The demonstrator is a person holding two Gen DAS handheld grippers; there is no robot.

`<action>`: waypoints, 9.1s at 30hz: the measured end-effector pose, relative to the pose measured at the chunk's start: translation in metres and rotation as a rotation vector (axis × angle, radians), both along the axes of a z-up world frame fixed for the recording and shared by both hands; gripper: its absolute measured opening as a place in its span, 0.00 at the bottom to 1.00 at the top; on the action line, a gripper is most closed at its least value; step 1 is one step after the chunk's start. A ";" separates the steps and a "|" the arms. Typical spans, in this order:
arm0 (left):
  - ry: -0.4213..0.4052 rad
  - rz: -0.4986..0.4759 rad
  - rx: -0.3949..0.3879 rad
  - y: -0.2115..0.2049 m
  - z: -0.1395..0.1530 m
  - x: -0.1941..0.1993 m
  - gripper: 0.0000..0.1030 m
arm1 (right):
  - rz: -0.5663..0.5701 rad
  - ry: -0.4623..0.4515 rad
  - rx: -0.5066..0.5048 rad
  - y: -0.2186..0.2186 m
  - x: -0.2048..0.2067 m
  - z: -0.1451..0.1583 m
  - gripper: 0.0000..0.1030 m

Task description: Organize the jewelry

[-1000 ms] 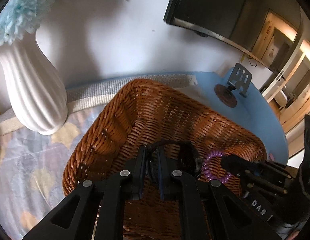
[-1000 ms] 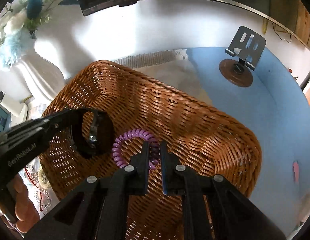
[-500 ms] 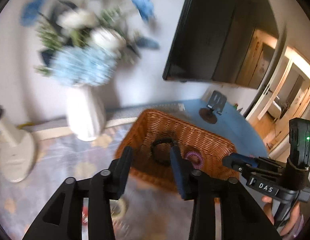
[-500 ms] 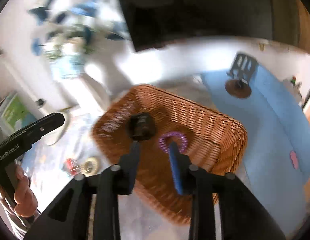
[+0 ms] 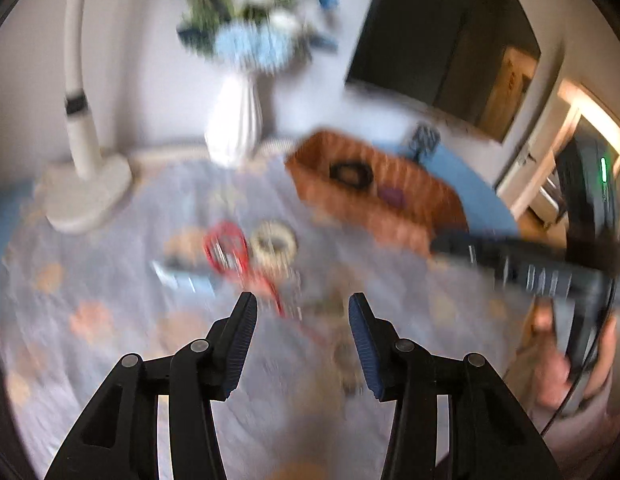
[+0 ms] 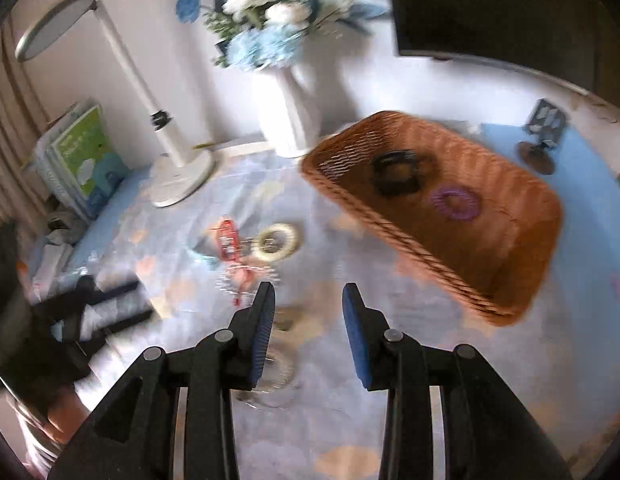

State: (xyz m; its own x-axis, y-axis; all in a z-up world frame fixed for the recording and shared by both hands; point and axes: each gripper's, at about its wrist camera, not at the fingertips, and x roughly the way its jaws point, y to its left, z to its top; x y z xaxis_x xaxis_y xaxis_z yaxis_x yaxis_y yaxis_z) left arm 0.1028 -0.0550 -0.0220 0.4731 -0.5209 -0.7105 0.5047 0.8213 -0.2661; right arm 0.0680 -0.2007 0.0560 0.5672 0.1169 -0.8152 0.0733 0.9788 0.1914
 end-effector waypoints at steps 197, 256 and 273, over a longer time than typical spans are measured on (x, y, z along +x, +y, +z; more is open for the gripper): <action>-0.094 0.022 -0.003 -0.021 0.007 0.033 0.08 | 0.091 -0.113 -0.107 -0.037 -0.017 -0.001 0.08; -0.044 0.001 -0.192 -0.017 0.037 0.041 0.34 | 0.104 0.106 -0.009 -0.055 0.027 -0.009 0.23; 0.118 0.031 -0.047 0.024 -0.046 0.047 0.35 | 0.223 0.147 0.064 0.017 0.017 -0.069 0.27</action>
State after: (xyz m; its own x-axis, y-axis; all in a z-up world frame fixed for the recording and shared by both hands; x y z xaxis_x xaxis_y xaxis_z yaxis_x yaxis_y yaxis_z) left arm 0.1501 -0.0312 -0.0684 0.4041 -0.5413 -0.7374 0.4422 0.8213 -0.3605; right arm 0.0849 -0.1839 -0.0134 0.3982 0.2793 -0.8737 -0.1111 0.9602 0.2563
